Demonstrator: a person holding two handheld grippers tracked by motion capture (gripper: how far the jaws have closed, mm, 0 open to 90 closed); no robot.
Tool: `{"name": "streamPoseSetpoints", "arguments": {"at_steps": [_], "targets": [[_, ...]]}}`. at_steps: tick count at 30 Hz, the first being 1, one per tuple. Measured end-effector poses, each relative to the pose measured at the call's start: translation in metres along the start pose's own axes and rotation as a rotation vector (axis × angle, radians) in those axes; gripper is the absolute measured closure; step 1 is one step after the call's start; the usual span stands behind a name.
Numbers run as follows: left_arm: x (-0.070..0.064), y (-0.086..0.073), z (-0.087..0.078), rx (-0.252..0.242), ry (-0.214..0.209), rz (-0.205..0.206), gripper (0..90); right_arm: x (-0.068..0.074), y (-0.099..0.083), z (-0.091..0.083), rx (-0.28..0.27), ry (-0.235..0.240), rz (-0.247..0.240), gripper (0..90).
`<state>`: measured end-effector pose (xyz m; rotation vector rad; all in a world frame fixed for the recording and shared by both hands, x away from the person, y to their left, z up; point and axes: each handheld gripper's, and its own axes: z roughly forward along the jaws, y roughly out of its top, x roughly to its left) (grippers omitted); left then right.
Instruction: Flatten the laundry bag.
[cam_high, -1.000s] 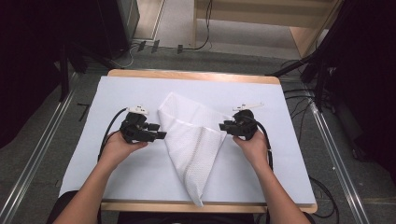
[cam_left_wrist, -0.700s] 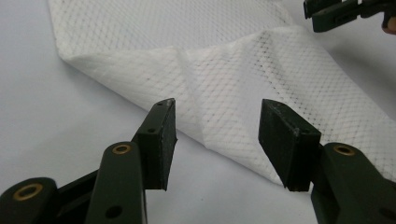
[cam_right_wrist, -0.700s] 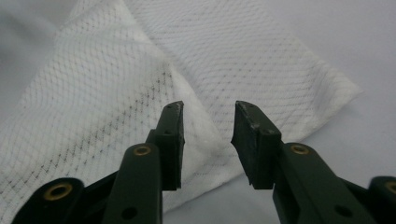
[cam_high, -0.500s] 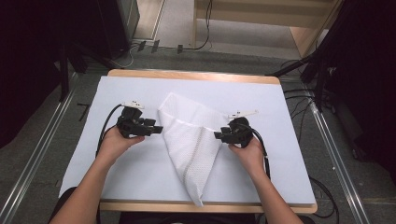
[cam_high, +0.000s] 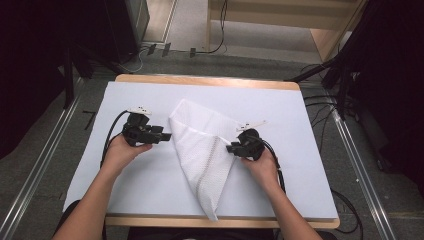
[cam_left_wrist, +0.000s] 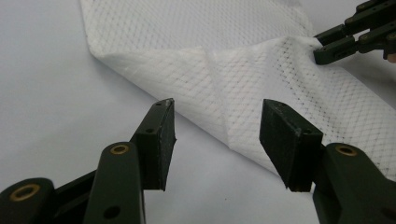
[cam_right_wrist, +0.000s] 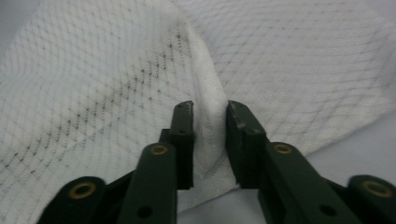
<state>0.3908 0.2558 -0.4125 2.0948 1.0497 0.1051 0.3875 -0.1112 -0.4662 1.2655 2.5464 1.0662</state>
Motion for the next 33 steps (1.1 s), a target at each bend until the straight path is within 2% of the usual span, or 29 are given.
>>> {"name": "streamPoseSetpoints", "arguments": {"at_steps": [3, 5, 6, 15, 25, 33], "targets": [[0.002, 0.0, -0.001, 0.002, 0.013, -0.001, 46.2, 0.004, 0.002, 0.002, 0.018, 0.018, -0.004, 87.9], [0.003, 0.0, -0.002, 0.001, 0.011, -0.004, 46.2, 0.005, 0.003, 0.003, 0.026, 0.025, -0.004, 88.2], [0.004, -0.001, -0.003, -0.002, 0.016, -0.003, 46.2, 0.008, 0.006, 0.002, 0.019, 0.044, -0.002, 88.4], [0.012, -0.003, -0.01, -0.021, 0.035, -0.03, 46.2, 0.026, 0.02, -0.012, -0.051, 0.114, -0.034, 88.4], [0.017, -0.006, -0.019, -0.035, 0.053, -0.043, 46.1, 0.045, 0.038, -0.022, -0.092, 0.168, -0.071, 88.4], [0.019, -0.011, -0.027, -0.052, 0.072, -0.057, 45.9, 0.07, 0.055, -0.026, -0.105, 0.218, -0.131, 88.3]]}}
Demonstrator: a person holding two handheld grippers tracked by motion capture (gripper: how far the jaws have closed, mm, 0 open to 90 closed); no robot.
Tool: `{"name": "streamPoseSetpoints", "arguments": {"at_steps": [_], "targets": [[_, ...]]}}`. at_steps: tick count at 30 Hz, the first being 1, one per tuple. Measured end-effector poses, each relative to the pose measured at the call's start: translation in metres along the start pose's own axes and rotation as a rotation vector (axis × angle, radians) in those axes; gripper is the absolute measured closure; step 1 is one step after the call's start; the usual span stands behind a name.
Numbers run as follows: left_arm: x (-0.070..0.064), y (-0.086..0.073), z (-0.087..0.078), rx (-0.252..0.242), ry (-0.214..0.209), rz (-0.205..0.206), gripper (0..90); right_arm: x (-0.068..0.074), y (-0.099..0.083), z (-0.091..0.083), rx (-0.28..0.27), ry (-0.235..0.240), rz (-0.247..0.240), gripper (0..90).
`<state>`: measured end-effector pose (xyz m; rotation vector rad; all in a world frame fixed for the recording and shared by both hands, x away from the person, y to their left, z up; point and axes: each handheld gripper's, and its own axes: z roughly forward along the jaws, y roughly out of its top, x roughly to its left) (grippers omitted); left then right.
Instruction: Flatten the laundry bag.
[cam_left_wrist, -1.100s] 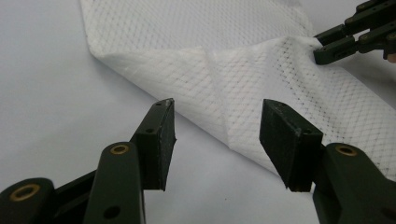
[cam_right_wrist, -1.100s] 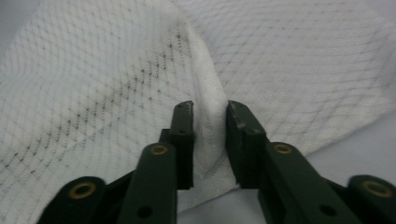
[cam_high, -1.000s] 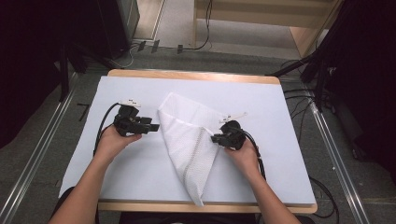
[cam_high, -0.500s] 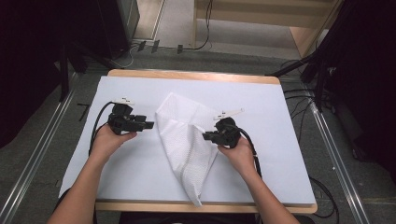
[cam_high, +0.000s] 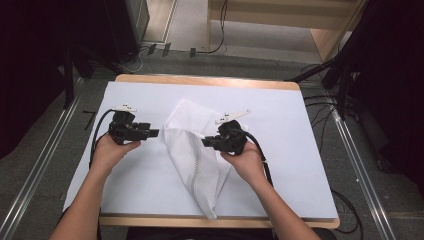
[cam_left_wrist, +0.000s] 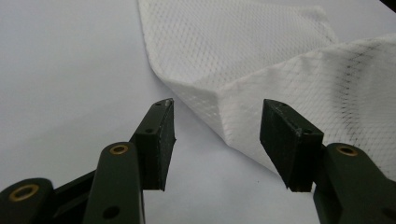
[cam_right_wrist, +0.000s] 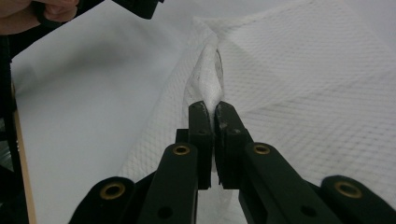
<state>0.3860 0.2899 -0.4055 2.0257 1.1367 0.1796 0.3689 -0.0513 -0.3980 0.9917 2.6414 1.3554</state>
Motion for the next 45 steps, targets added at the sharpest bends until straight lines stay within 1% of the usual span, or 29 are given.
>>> {"name": "streamPoseSetpoints", "arguments": {"at_steps": [2, 3, 7, 8, 9, 11, 12, 13, 15, 16, 17, 18, 19, 20, 24, 26, 29, 32, 33, 36, 39, 42, 44, 45], "targets": [[0.001, -0.001, -0.002, 0.0, 0.005, 0.001, 45.9, 0.004, 0.004, 0.003, 0.006, 0.013, -0.008, 88.3], [0.001, -0.002, -0.003, -0.006, 0.006, -0.006, 45.8, 0.006, 0.005, 0.004, 0.008, 0.019, -0.015, 88.3], [0.003, -0.004, -0.007, -0.009, 0.013, -0.013, 45.8, 0.015, 0.012, 0.009, 0.009, 0.042, -0.041, 88.3], [0.003, -0.005, -0.008, -0.009, 0.018, -0.015, 45.8, 0.015, 0.012, 0.009, 0.009, 0.042, -0.041, 88.3], [0.005, -0.007, -0.01, -0.014, 0.024, -0.024, 45.8, 0.02, 0.017, 0.012, 0.01, 0.049, -0.063, 88.3], [0.006, -0.008, -0.012, -0.017, 0.025, -0.027, 45.7, 0.021, 0.019, 0.014, 0.015, 0.052, -0.066, 88.3], [0.007, -0.009, -0.014, -0.021, 0.029, -0.034, 45.7, 0.025, 0.026, 0.019, 0.022, 0.07, -0.073, 88.3], [0.007, -0.01, -0.015, -0.027, 0.034, -0.039, 45.7, 0.027, 0.028, 0.02, 0.026, 0.077, -0.075, 88.3], [0.009, -0.011, -0.018, -0.03, 0.04, -0.043, 45.7, 0.034, 0.033, 0.026, 0.031, 0.093, -0.095, 88.2], [0.009, -0.011, -0.018, -0.03, 0.04, -0.043, 45.6, 0.034, 0.033, 0.026, 0.031, 0.093, -0.095, 88.2], [0.009, -0.012, -0.019, -0.031, 0.041, -0.049, 45.6, 0.042, 0.036, 0.032, 0.037, 0.109, -0.117, 88.2], [0.011, -0.014, -0.021, -0.03, 0.045, -0.053, 45.6, 0.045, 0.037, 0.035, 0.04, 0.115, -0.128, 88.2], [0.011, -0.014, -0.021, -0.03, 0.045, -0.053, 45.7, 0.045, 0.037, 0.035, 0.04, 0.115, -0.128, 88.2], [0.012, -0.015, -0.022, -0.032, 0.046, -0.056, 45.7, 0.05, 0.039, 0.043, 0.054, 0.125, -0.137, 88.2], [0.012, -0.017, -0.023, -0.037, 0.05, -0.062, 45.7, 0.053, 0.039, 0.051, 0.07, 0.141, -0.143, 88.0], [0.013, -0.017, -0.024, -0.039, 0.049, -0.062, 45.7, 0.056, 0.039, 0.054, 0.079, 0.146, -0.15, 83.4], [0.013, -0.017, -0.023, -0.034, 0.05, -0.062, 45.7, 0.057, 0.04, 0.051, 0.058, 0.157, -0.157, 76.6], [0.013, -0.016, -0.021, -0.029, 0.049, -0.055, 45.7, 0.057, 0.042, 0.045, 0.05, 0.148, -0.162, 67.6], [0.012, -0.016, -0.021, -0.034, 0.046, -0.057, 45.7, 0.056, 0.042, 0.043, 0.039, 0.147, -0.161, 65.3], [0.012, -0.016, -0.021, -0.03, 0.047, -0.055, 45.6, 0.055, 0.043, 0.035, 0.02, 0.149, -0.16, 63.5], [0.013, -0.016, -0.02, -0.031, 0.044, -0.055, 45.6, 0.051, 0.041, 0.027, 0.015, 0.143, -0.158, 63.6], [0.013, -0.015, -0.019, -0.025, 0.045, -0.054, 45.6, 0.04, 0.037, 0.017, -0.01, 0.132, -0.131, 64.0], [0.013, -0.015, -0.019, -0.02, 0.045, -0.051, 45.6, 0.03, 0.034, 0.012, -0.013, 0.115, -0.101, 64.1], [0.013, -0.015, -0.018, -0.019, 0.046, -0.048, 45.6, 0.026, 0.032, 0.011, -0.012, 0.115, -0.09, 64.1]]}}
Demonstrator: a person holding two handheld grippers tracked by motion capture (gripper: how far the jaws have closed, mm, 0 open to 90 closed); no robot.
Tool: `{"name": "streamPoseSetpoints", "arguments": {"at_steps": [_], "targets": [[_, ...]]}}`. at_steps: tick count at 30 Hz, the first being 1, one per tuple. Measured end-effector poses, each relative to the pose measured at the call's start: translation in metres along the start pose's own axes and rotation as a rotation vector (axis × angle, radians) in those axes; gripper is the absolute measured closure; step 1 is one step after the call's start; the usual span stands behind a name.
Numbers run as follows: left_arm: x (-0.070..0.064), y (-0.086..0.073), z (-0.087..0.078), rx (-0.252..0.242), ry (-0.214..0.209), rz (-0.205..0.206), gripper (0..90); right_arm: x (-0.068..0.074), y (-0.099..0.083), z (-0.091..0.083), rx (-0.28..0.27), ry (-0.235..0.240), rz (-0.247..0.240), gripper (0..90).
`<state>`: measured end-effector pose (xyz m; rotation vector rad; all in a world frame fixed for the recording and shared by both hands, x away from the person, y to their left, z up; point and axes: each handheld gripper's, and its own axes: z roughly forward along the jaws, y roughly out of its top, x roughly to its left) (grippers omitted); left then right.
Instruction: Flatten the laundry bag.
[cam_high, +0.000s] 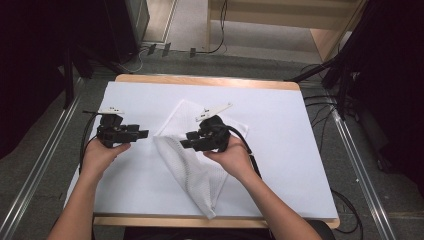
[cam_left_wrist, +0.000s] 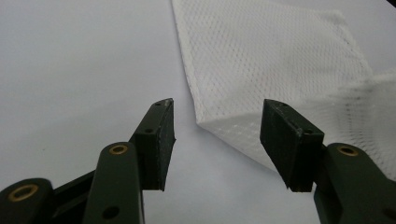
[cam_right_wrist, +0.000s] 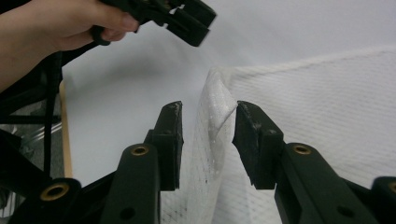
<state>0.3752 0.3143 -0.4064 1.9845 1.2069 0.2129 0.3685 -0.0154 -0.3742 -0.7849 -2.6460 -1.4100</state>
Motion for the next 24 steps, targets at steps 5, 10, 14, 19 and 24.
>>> {"name": "streamPoseSetpoints", "arguments": {"at_steps": [5, 10, 14, 19, 24], "targets": [[-0.001, 0.001, 0.001, -0.005, -0.002, 0.0, 45.6, -0.011, -0.009, 0.003, 0.032, -0.005, 0.039, 83.5], [-0.001, 0.003, 0.0, -0.012, 0.0, -0.003, 45.8, -0.001, -0.007, 0.013, 0.042, 0.006, 0.012, 90.0], [-0.001, 0.005, -0.003, -0.019, 0.002, -0.001, 45.9, 0.012, 0.001, 0.021, 0.047, 0.022, -0.014, 90.0], [0.002, 0.006, -0.009, -0.03, 0.006, -0.005, 45.8, 0.035, 0.025, 0.037, 0.028, 0.076, -0.052, 90.0], [0.004, 0.006, -0.01, -0.033, 0.007, -0.007, 45.7, 0.053, 0.037, 0.05, 0.041, 0.116, -0.088, 89.1]]}}
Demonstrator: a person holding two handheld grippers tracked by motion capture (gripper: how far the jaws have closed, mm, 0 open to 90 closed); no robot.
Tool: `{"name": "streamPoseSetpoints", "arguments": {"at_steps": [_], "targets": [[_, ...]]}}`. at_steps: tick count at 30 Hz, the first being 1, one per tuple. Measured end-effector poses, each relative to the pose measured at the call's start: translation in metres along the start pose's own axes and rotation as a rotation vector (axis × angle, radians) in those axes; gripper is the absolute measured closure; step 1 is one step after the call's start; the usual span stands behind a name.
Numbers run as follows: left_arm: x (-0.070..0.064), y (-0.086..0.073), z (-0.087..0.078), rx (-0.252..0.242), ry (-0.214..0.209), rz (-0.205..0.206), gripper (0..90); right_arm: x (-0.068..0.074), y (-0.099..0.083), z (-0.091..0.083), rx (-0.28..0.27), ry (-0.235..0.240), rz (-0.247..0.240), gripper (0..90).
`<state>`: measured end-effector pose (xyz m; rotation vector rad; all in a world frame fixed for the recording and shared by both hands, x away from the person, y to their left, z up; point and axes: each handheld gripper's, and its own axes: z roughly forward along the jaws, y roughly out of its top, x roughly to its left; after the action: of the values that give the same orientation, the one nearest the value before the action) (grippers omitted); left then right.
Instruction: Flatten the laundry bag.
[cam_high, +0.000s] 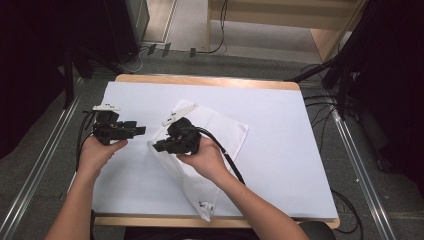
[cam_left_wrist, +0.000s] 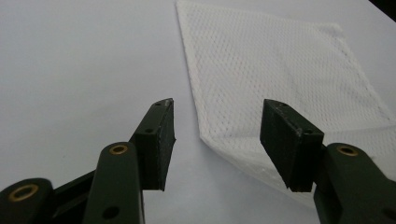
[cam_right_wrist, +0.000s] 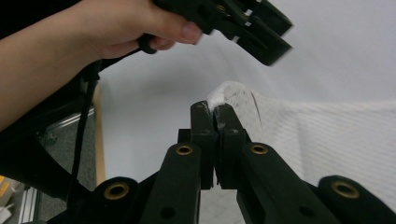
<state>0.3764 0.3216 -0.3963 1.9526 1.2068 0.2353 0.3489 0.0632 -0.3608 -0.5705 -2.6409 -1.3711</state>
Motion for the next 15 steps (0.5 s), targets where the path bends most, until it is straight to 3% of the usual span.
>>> {"name": "streamPoseSetpoints", "arguments": {"at_steps": [3, 4, 6, 11, 15], "targets": [[0.001, 0.0, -0.001, 0.001, 0.003, -0.002, 45.6, 0.004, 0.003, 0.005, 0.006, 0.017, -0.02, 84.4], [0.002, 0.0, -0.001, 0.002, 0.005, -0.002, 45.6, 0.006, 0.006, 0.008, 0.003, 0.032, -0.022, 76.8], [0.003, 0.0, -0.001, -0.002, 0.006, -0.003, 45.6, 0.009, 0.009, 0.006, -0.008, 0.034, -0.025, 74.8], [0.003, 0.0, 0.002, 0.011, 0.001, -0.003, 45.6, 0.006, 0.011, -0.006, -0.022, -0.003, -0.032, 73.5], [0.001, 0.003, 0.013, 0.033, -0.008, 0.004, 45.8, -0.006, -0.003, -0.015, -0.024, -0.03, -0.004, 73.6]]}}
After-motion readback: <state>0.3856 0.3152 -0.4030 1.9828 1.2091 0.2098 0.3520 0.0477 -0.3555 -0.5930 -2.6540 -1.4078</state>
